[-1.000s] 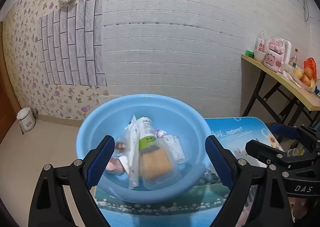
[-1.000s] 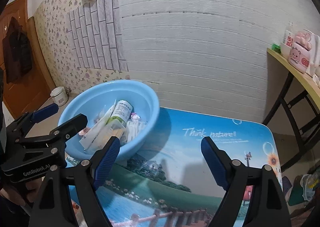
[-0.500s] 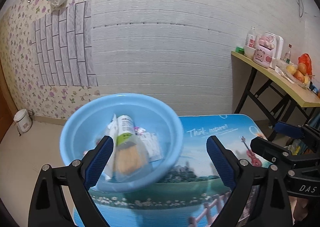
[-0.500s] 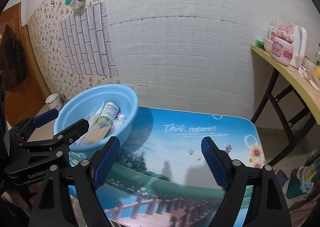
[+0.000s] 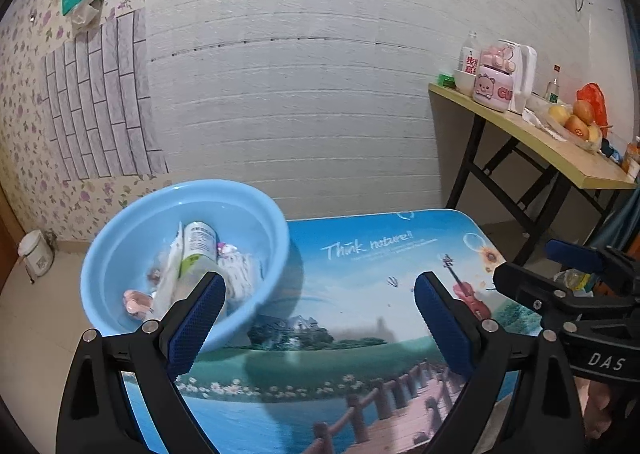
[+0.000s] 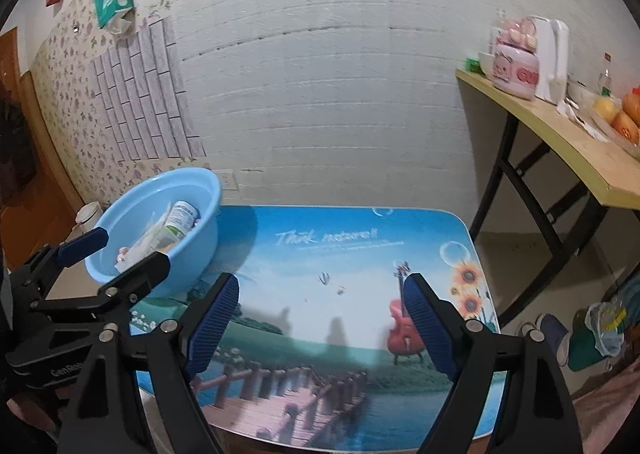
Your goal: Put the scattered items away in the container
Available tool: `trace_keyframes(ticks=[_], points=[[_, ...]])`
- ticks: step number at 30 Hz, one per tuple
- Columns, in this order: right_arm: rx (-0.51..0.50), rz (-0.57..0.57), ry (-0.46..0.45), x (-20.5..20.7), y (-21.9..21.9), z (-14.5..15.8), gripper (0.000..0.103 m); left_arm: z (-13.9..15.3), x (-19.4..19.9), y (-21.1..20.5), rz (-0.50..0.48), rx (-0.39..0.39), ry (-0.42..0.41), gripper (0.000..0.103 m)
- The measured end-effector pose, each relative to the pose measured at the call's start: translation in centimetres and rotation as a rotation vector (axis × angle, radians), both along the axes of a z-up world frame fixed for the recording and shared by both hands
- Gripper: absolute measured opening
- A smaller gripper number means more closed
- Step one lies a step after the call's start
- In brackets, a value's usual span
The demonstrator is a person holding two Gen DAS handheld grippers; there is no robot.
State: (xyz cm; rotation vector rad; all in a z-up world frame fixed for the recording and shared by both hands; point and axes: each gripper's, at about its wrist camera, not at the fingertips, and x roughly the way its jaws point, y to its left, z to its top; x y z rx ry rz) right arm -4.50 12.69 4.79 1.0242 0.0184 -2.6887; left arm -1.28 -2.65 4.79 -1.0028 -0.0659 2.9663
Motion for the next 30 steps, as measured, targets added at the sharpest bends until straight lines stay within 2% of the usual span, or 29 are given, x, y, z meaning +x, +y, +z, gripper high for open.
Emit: trace_keyframes(ticks=[12, 18, 30], points=[[-0.018, -0.013, 0.001, 0.5, 1.2, 0.0, 0.086, 0.1, 0.3, 0.8, 0.012, -0.013, -0.018, 0.099], [-0.012, -0.015, -0.003, 0.7, 0.9, 0.0, 0.086, -0.4, -0.1, 0.6, 0.034, -0.007, -0.088, 0.103], [0.004, -0.004, -0.009, 0.9, 0.0, -0.1, 0.086, -0.7, 0.4, 0.0, 0.042, -0.002, -0.097, 0.103]])
